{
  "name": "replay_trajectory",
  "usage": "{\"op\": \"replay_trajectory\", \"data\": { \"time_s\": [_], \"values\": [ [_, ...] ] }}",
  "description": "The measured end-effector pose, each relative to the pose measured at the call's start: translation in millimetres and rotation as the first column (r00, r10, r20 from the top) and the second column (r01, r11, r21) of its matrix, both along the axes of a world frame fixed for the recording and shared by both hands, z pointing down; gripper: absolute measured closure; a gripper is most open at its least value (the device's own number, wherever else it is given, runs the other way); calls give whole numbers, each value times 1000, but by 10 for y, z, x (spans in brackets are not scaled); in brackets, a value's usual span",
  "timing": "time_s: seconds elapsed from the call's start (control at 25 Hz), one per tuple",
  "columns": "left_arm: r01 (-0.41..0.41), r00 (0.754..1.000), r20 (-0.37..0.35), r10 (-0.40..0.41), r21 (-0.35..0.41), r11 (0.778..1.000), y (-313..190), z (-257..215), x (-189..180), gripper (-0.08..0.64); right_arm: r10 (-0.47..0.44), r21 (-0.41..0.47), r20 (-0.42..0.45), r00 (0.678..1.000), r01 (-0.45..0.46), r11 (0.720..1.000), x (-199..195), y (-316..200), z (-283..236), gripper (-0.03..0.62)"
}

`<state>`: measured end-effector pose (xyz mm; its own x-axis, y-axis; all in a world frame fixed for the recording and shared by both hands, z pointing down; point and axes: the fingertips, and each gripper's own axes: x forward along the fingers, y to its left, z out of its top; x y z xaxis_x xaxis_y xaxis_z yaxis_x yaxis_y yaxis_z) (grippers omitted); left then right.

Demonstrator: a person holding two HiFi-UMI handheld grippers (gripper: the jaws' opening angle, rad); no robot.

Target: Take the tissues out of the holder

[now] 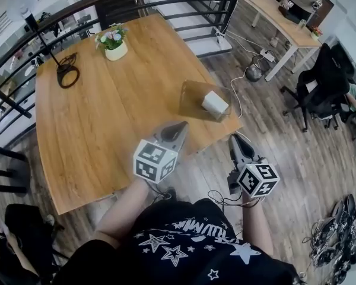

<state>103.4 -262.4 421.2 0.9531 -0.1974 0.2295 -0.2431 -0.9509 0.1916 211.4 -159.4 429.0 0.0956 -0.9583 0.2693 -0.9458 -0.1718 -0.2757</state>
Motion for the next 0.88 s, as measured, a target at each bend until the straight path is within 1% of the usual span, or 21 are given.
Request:
{"op": "replay_trajectory", "data": {
  "time_s": [0.12, 0.24, 0.4, 0.64, 0.88],
  "values": [
    [2, 1000, 3, -2, -10, 1000, -103, 35, 13, 545, -7, -13, 3, 1000, 7, 1000, 0, -86, 26, 552],
    [6, 1000, 7, -6, -16, 1000, -178, 51, 89, 545, -19, -23, -2, 1000, 19, 1000, 80, -170, 25, 551],
    [34, 999, 13, -34, -11, 999, -292, 77, 211, 545, -69, -34, 5, 998, 70, 997, 213, -327, 86, 552],
    [135, 991, 21, -135, -4, 991, -560, 106, 354, 545, -147, -56, -8, 989, 146, 988, 536, -723, 168, 552],
    [242, 970, 30, -242, 8, 970, -831, 93, 497, 545, -273, -148, -19, 962, 267, 952, 804, -1147, 313, 551]
  ]
}}
